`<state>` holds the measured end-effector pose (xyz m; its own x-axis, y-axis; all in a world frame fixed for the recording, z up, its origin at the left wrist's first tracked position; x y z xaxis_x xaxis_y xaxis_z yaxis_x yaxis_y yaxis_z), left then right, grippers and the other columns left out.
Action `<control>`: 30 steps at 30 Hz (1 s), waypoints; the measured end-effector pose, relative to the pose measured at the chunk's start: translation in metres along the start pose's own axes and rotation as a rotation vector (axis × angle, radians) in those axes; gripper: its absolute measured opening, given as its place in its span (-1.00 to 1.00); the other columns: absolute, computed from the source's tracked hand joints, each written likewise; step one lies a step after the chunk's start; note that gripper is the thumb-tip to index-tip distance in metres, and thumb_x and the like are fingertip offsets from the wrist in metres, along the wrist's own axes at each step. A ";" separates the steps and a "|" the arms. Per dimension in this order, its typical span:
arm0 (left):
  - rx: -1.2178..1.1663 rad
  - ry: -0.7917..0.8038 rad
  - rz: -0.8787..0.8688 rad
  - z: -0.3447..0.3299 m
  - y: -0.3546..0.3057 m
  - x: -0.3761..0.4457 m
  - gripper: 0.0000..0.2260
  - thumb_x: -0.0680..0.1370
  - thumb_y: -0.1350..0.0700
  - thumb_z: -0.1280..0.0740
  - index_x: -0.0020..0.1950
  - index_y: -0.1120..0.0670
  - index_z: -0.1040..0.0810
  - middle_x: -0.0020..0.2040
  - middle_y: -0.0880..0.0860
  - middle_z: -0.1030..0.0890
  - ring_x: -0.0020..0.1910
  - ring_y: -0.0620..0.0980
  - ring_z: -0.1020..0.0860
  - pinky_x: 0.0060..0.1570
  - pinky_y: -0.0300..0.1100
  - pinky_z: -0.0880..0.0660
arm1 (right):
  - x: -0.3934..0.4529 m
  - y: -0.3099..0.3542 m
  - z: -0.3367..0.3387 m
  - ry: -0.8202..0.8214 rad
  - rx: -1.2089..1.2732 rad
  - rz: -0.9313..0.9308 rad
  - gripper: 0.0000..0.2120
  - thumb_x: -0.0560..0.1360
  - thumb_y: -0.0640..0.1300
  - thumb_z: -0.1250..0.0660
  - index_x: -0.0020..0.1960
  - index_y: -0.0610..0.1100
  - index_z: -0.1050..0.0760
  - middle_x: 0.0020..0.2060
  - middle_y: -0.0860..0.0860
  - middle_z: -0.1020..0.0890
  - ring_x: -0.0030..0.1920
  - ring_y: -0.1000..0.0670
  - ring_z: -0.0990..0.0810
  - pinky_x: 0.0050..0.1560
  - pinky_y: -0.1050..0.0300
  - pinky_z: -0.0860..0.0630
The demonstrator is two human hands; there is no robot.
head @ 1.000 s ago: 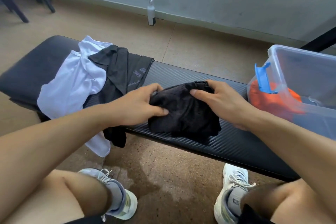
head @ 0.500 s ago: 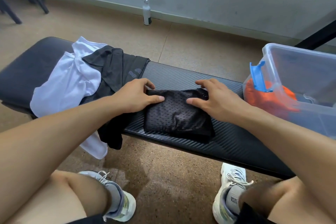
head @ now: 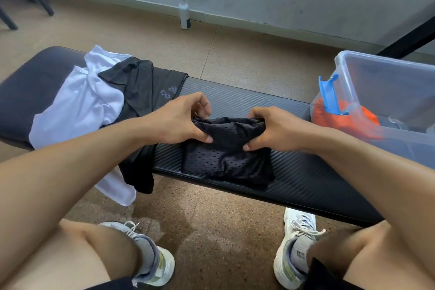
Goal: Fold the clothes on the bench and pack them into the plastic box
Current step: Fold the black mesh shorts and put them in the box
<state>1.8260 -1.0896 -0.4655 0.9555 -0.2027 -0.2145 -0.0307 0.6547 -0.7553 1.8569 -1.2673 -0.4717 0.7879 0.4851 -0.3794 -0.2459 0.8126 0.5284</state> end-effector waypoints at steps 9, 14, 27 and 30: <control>-0.107 -0.071 -0.164 0.015 -0.032 -0.010 -0.59 0.32 0.29 -0.61 0.04 -0.03 -0.58 -0.22 -0.08 -0.51 -0.22 -0.18 -0.51 -0.15 -0.30 -0.46 | -0.012 0.025 0.001 0.053 0.114 0.079 -0.61 0.32 0.29 -0.53 -0.03 0.04 -0.67 -0.18 0.07 -0.73 -0.10 0.10 -0.70 0.04 -0.01 -0.64; -0.122 0.019 -0.101 0.016 -0.034 -0.013 -0.53 0.32 0.21 -0.63 0.18 -0.02 -0.63 -0.26 -0.05 -0.57 -0.26 -0.13 -0.56 -0.12 -0.34 -0.45 | -0.018 0.039 0.011 -0.017 0.154 0.188 -0.76 0.39 0.08 -0.56 -0.11 0.00 -0.56 -0.27 0.08 -0.67 -0.21 0.07 -0.65 -0.16 0.05 -0.58; -0.301 0.058 -0.123 0.015 -0.036 -0.029 -0.65 0.41 0.40 -0.50 -0.11 0.09 -0.38 -0.06 0.06 -0.72 -0.11 -0.02 -0.63 0.01 -0.08 -0.53 | -0.038 0.061 0.025 -0.201 0.081 0.390 -0.70 0.35 -0.07 -0.62 -0.01 0.01 -0.58 -0.22 0.15 -0.65 -0.15 0.15 -0.61 -0.15 0.29 -0.48; -0.360 0.100 -0.185 0.009 -0.045 -0.033 -0.64 0.44 0.53 -0.40 -0.11 0.15 -0.32 0.07 0.10 -0.73 0.09 0.09 -0.69 0.12 0.03 -0.60 | -0.036 0.054 0.018 -0.157 0.025 0.336 -0.62 0.34 0.02 -0.60 0.10 0.08 -0.56 -0.08 0.18 -0.67 -0.06 0.20 -0.61 -0.05 0.28 -0.49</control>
<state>1.7987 -1.1064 -0.4190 0.9217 -0.3746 -0.1008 0.0212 0.3082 -0.9511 1.8253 -1.2466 -0.4159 0.7426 0.6669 -0.0615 -0.4936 0.6071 0.6228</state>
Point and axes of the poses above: each hand's wrist, its own x-axis towards the middle knuckle, its own z-axis out of the back of the hand, y = z × x, the point moved 10 cm from there along x, towards the middle knuckle
